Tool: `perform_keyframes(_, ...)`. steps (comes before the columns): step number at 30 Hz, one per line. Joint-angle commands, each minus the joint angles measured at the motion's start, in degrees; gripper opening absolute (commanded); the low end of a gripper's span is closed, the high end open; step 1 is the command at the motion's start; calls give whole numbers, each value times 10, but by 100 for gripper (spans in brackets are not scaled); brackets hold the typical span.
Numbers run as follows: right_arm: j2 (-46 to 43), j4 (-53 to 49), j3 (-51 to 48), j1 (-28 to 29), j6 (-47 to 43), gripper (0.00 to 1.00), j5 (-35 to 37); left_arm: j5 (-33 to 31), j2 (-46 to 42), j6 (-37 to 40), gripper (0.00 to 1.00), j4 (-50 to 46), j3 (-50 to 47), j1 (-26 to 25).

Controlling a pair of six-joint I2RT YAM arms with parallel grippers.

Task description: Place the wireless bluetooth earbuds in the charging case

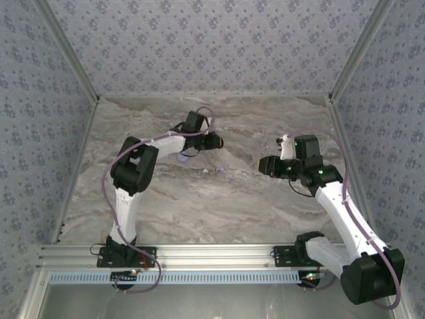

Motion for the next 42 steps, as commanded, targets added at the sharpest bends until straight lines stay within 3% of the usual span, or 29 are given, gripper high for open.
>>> perform_keyframes(1,-11,-13,-6,0,7,29,5,12,17,6,10,-19,31,2)
perform_keyframes(9,-11,-14,-9,0,5,29,8,-5,38,10,18,-52,58,4)
perform_keyframes(16,-13,-17,-9,-1,3,29,12,-18,33,24,48,-66,61,5)
perform_keyframes(22,-18,-21,-12,0,1,29,15,-49,-7,40,67,-64,37,4)
perform_keyframes(35,-15,-23,-23,-2,-7,31,23,-215,-181,114,70,-161,-32,5)
perform_keyframes(42,-13,-25,-26,-3,-10,32,27,-292,-221,115,71,-221,-65,9)
